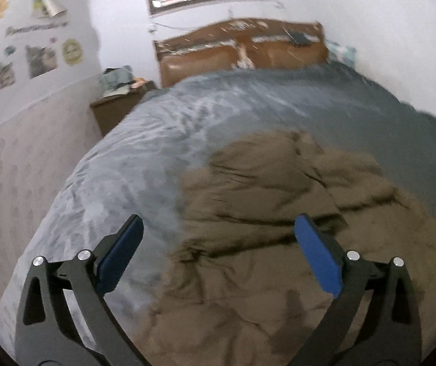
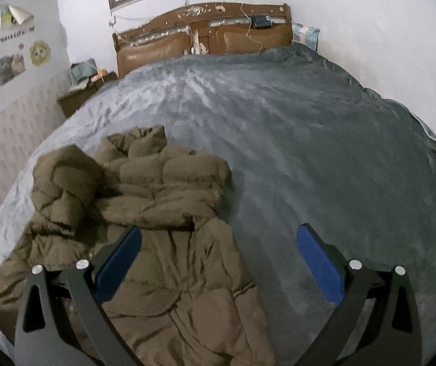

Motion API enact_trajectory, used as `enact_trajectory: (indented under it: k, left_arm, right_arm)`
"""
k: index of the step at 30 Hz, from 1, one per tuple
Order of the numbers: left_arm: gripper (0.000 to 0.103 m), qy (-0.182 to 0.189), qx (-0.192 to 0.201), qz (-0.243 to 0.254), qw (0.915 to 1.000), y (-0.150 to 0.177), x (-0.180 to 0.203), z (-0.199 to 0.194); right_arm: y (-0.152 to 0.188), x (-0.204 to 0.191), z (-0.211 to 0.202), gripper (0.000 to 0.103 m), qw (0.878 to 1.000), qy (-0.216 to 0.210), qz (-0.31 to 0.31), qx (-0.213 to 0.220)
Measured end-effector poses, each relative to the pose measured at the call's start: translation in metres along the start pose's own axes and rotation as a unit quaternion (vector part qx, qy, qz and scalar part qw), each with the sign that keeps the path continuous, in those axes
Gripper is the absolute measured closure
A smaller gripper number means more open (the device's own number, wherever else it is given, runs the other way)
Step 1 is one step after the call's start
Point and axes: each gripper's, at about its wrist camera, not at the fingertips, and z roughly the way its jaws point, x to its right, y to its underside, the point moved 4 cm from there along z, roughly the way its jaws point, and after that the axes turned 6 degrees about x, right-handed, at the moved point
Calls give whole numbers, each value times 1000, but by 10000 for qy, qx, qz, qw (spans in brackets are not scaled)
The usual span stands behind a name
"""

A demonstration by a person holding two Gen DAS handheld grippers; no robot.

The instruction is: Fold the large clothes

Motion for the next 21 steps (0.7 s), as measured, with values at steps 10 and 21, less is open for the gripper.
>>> enact_trajectory:
  k: [10, 21]
  left_arm:
    - [4, -188, -192, -1702, 9850, 9, -119, 50]
    - [4, -1071, -216, -2968, 9487, 31, -220, 51]
  right_arm:
    - [14, -161, -6, 2, 9898, -359, -1339, 318]
    - [30, -384, 70, 2, 9622, -355, -2646, 540]
